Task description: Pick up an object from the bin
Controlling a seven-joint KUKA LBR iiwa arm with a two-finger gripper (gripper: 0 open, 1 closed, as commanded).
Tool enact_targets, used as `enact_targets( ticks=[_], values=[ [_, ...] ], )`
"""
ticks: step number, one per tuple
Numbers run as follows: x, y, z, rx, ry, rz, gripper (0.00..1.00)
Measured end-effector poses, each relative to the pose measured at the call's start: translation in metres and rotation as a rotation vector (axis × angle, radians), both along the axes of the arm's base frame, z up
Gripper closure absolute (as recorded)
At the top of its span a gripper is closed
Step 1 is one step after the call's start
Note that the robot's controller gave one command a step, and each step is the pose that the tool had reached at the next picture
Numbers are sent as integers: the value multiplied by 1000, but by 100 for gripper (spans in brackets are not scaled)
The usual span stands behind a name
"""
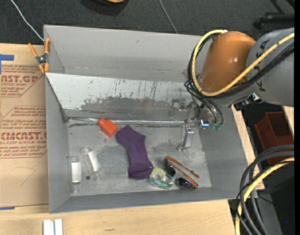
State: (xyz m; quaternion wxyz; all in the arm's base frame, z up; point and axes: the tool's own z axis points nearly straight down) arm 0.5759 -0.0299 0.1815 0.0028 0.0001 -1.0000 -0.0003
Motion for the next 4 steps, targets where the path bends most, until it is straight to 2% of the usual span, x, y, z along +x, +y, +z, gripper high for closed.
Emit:
enact_targets(
  ticks=[1,2,3,4],
  values=[
    [2,0,5,-1,-8,1,0],
    [-90,-13,-111,0,-11,-6,0],
    [-77,-12,-20,-1,-14,-246,0],
    [-88,-12,-111,0,-19,-7,0]
  ],
)
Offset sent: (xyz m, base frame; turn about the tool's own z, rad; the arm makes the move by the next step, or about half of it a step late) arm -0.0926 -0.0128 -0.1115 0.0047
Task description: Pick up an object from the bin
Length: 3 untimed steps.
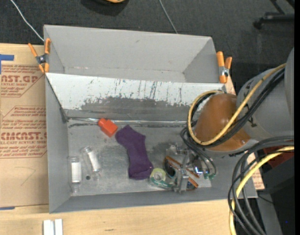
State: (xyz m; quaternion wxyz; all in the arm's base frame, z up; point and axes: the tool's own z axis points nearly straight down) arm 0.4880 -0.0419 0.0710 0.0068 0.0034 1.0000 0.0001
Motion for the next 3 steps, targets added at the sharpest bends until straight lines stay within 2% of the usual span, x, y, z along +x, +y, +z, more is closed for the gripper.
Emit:
enact_targets(
  ticks=[1,2,3],
  values=[
    [1,-23,-2,3,5,-353,0],
    [0,1,-1,1,1,1,100],
    [0,1,-1,0,1,1,100]
  ],
)
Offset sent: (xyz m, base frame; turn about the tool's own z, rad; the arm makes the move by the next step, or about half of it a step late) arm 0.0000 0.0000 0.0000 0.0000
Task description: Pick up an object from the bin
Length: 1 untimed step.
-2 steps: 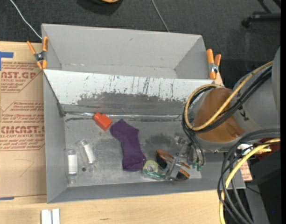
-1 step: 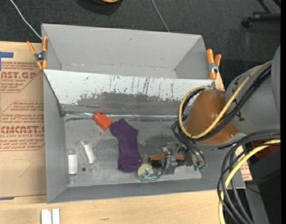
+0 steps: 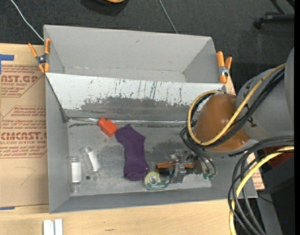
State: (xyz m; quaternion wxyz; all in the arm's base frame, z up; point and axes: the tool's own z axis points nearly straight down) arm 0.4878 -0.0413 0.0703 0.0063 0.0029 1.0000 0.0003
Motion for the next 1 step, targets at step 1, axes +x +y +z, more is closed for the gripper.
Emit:
enact_targets(
  ticks=[1],
  values=[
    [-2,0,6,0,6,-1,100]
  ],
)
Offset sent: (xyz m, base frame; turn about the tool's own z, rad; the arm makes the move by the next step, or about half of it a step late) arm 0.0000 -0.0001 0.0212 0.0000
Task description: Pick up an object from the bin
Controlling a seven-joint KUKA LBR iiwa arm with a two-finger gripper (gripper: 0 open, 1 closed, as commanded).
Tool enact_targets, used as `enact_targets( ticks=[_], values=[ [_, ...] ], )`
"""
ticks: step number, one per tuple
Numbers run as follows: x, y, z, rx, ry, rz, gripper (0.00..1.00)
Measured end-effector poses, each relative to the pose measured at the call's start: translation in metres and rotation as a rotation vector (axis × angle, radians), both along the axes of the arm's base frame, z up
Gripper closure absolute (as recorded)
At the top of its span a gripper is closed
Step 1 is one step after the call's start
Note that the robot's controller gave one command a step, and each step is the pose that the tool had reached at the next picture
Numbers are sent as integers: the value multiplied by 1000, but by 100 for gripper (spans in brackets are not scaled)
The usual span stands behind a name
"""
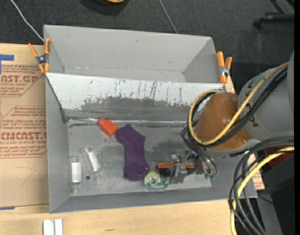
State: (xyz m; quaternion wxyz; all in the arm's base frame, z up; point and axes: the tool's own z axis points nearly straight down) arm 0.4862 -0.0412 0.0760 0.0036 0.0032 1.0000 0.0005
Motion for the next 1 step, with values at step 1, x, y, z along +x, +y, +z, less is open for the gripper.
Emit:
enact_targets(
  ticks=[1],
  values=[
    [0,0,17,0,-1,0,100]
  ],
)
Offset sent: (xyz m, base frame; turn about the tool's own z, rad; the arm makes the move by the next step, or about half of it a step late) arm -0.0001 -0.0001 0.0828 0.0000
